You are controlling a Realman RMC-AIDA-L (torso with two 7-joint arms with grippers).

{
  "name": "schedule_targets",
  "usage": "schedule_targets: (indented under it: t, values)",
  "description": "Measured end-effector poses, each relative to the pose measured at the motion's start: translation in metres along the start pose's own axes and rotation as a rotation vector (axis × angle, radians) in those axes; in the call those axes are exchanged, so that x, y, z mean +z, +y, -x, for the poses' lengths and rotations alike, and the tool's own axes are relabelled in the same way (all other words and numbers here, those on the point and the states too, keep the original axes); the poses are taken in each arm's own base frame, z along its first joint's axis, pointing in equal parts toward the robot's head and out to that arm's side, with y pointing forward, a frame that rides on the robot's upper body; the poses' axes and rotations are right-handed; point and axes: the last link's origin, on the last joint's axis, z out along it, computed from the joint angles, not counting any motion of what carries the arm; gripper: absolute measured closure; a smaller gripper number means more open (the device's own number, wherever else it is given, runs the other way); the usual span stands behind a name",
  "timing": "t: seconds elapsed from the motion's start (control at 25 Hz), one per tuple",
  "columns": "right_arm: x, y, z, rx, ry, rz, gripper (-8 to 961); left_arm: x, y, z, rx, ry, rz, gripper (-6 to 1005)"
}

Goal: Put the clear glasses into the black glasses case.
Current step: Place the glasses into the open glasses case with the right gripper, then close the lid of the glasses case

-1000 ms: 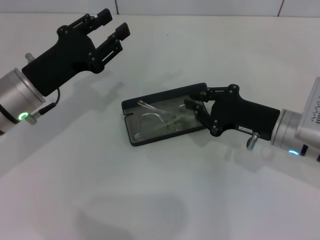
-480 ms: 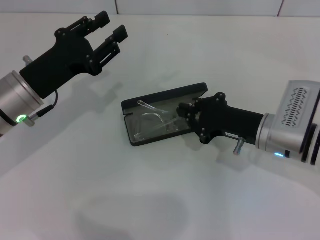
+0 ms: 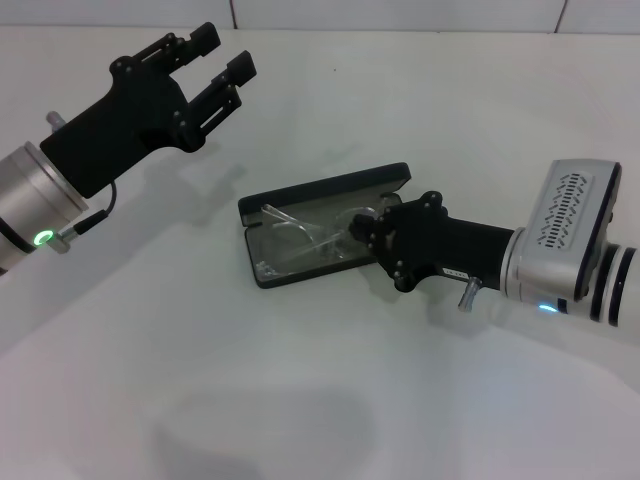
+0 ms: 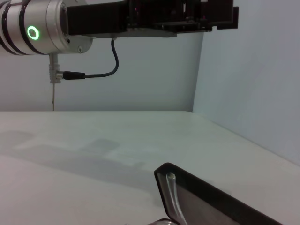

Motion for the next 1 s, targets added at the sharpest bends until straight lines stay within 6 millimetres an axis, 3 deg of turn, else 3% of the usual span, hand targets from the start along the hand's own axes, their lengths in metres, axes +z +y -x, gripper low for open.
schedule_targets:
  t: [0.28, 0.56, 0.84, 1.0]
  values:
    - [-0.008, -0.001, 0.006, 0.027, -0.076, -0.011, 913, -0.001, 0.0, 0.0, -0.001, -0.001, -0.001, 475]
    - [-0.035, -0.013, 0.013, 0.059, -0.204, -0.053, 913, -0.005, 0.0, 0.002, -0.009, -0.006, -0.01, 476]
    - [-0.101, -0.045, 0.02, 0.092, -0.447, -0.309, 914, -0.011, 0.009, 0.016, -0.028, -0.089, 0.035, 476]
    - [-0.121, -0.055, 0.029, 0.068, -0.545, -0.39, 914, -0.015, 0.024, 0.028, -0.027, -0.163, 0.121, 476]
